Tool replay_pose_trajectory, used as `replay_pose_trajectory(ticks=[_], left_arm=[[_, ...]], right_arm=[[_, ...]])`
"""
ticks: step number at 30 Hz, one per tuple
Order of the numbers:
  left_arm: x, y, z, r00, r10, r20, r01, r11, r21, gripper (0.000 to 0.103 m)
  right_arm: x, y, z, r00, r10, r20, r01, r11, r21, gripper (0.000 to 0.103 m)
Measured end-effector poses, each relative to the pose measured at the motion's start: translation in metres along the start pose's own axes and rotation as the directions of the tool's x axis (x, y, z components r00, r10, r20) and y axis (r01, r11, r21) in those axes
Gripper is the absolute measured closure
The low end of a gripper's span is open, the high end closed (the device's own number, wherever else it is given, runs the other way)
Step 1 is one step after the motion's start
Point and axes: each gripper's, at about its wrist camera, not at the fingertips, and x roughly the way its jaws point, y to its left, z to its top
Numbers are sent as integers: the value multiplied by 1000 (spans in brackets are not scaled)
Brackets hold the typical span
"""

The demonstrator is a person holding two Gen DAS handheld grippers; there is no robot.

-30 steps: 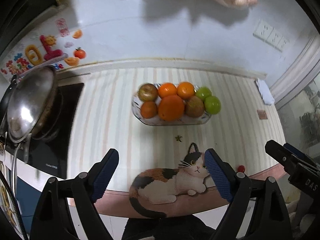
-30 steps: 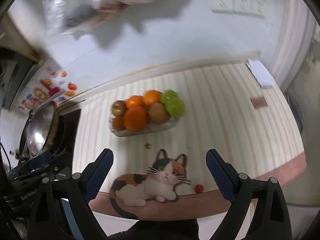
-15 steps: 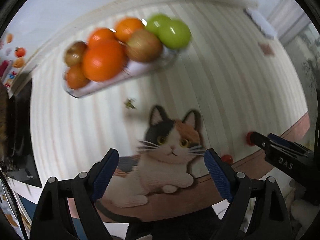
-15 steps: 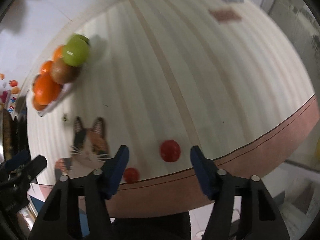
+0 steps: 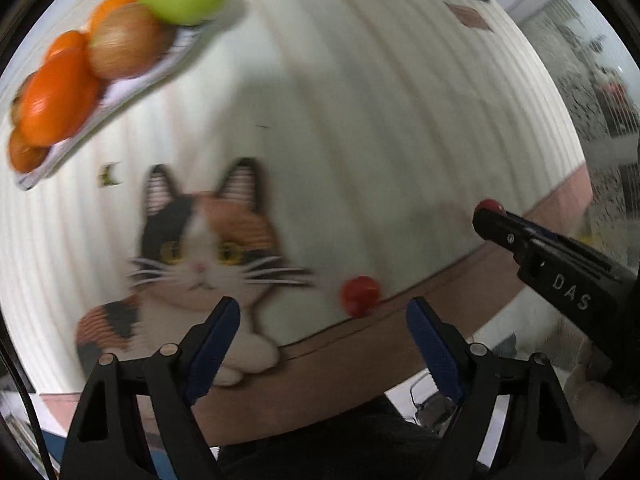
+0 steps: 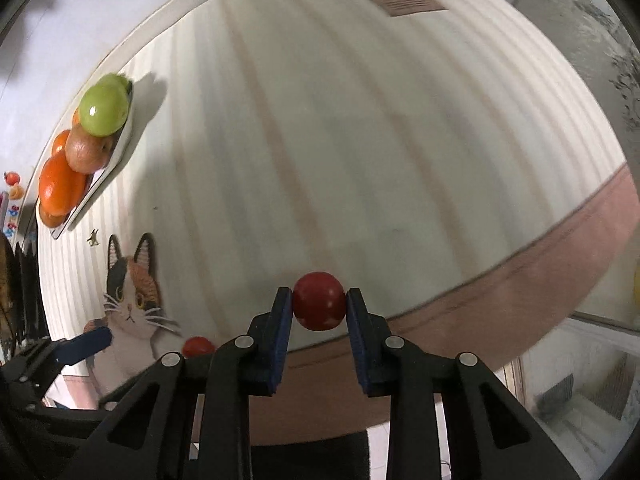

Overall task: Organize fruits
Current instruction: 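Grasp a cherry tomato with the right tool while the left tool grasps another, then carry both cherry tomatoes onto the floral plate and open both tools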

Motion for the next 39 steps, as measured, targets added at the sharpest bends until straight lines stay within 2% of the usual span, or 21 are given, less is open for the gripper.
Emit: replay_pose_trajectory(ticks=[6, 14, 17, 20, 21, 29, 33, 39], left_arm=[[24, -29, 1, 999, -1, -33, 3, 999, 52, 49], [27, -45, 6, 999, 39, -12, -38, 995, 94, 74], [27, -46, 6, 999, 41, -8, -40, 994, 99, 80], [24, -48, 7, 999, 37, -4, -36, 995, 95, 80], [21, -41, 14, 999, 36, -5, -35, 995, 95, 80], [5, -18, 10, 999, 13, 41, -16, 997, 74, 80], [-16, 7, 13, 997, -17, 75, 16, 1000, 14, 80], [-53, 69, 15, 988, -26, 150, 46, 990, -132, 80]], right_arm=[[-2, -21, -2, 999, -32, -4, 32, 999, 36, 73], [-4, -26, -3, 1000, -30, 4, 30, 998, 62, 73], [-7, -26, -3, 999, -33, 8, 33, 998, 61, 73], [-8, -22, -1, 999, -33, 11, 33, 998, 57, 73], [-8, -22, 0, 999, -34, 13, 33, 998, 55, 73], [-19, -6, 8, 999, -18, 35, 17, 999, 31, 73], [-28, 11, 17, 998, 12, 53, -12, 1000, 0, 73], [-37, 49, 31, 993, 88, 78, -83, 994, -67, 73]])
